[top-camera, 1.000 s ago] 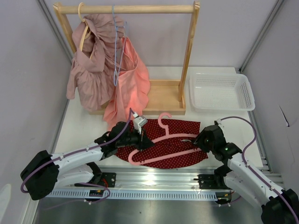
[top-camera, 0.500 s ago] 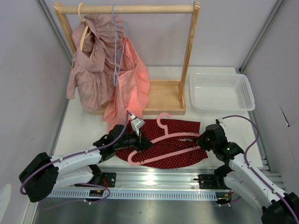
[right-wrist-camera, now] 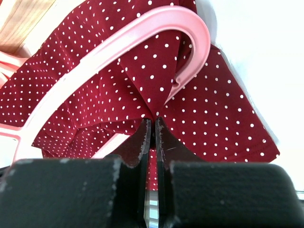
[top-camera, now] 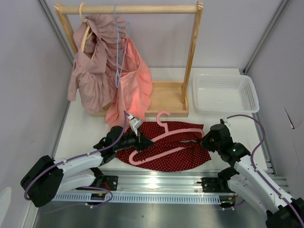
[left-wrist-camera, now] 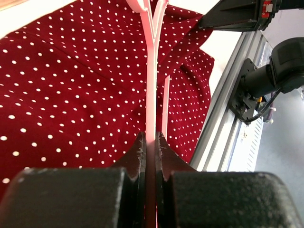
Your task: Place the skirt on the hanger
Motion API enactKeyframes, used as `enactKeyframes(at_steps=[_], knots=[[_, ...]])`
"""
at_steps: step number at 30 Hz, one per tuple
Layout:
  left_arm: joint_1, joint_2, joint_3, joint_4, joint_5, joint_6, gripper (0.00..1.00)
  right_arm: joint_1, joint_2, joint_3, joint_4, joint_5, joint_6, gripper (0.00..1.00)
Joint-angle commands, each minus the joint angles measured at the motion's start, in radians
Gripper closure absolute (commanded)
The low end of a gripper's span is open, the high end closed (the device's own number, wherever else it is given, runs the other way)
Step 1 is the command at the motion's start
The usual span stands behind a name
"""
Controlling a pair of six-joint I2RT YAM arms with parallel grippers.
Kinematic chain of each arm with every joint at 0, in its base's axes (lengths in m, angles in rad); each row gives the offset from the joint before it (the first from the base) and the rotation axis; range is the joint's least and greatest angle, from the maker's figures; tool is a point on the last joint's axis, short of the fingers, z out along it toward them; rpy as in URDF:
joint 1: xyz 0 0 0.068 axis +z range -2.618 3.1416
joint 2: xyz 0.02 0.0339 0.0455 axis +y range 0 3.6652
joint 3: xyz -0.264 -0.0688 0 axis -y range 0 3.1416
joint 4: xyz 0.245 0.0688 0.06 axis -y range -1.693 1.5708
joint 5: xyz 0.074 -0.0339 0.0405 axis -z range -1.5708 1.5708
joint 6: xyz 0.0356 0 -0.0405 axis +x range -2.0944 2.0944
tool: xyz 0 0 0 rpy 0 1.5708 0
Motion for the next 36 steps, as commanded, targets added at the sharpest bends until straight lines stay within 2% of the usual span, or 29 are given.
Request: enactKeyframes(at_steps=[1, 16, 23, 36], knots=[[0.025, 0.013, -0.028, 0.120, 0.013, 0.004, 1.00, 0.001, -0.007, 0.063, -0.029, 0.022, -0.019, 1.00], [0.080, 0.167, -0.074, 0.361, 0.013, 0.017, 1.00, -0.025, -0.023, 0.117, -0.082, 0.000, -0.047, 1.00], [0.167, 0.258, -0.120, 0.544, 0.079, 0.003, 1.00, -0.048, -0.029, 0.158, -0.122, -0.009, -0.070, 1.00], [0.172, 0.310, -0.084, 0.571, 0.027, 0.122, 1.00, -0.070, -0.038, 0.160, -0.148, -0.018, -0.083, 0.99]])
